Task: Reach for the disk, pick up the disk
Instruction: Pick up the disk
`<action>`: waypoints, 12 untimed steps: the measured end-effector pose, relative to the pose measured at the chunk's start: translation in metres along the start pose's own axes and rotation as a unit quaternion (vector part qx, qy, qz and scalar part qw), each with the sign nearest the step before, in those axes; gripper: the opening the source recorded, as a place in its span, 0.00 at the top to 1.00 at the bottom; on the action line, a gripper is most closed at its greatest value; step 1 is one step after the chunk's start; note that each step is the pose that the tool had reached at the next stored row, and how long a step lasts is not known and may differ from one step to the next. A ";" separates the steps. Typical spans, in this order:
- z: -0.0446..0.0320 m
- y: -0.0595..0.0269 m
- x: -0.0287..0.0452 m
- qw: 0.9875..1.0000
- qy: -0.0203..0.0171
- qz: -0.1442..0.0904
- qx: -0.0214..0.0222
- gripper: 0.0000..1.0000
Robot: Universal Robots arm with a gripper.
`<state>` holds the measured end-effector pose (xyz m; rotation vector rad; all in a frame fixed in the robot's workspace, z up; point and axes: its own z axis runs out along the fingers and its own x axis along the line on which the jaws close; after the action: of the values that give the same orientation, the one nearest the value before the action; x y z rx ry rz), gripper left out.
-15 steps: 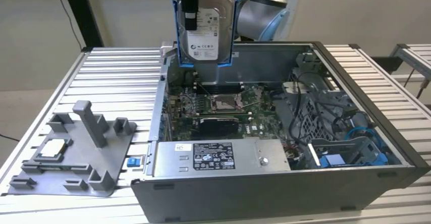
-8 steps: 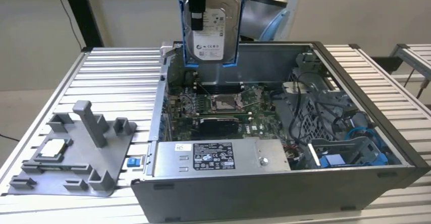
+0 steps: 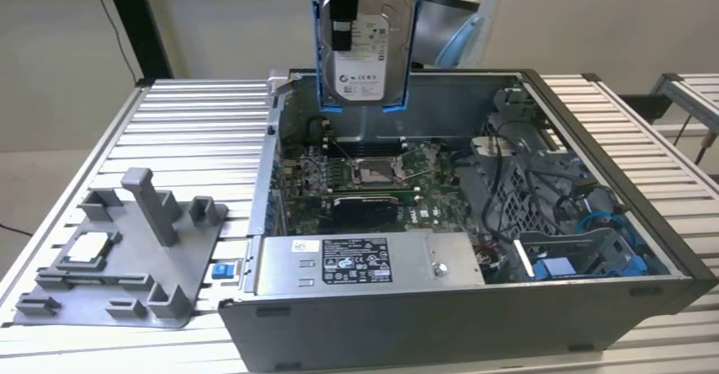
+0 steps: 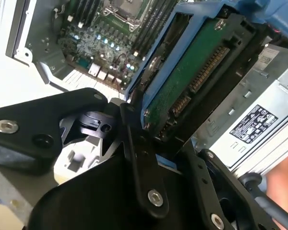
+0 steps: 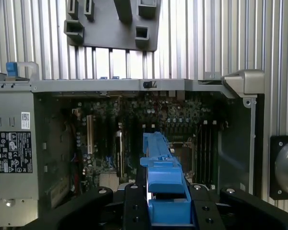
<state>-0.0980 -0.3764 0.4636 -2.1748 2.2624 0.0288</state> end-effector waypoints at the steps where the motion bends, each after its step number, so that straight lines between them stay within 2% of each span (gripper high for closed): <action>1: -0.0001 -0.0016 0.0000 1.000 0.000 0.000 0.000 1.00; 12: -0.0003 -0.0208 0.0001 1.000 0.000 -0.002 0.000 1.00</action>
<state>-0.0772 -0.3773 0.4636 -2.1785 2.2590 0.0287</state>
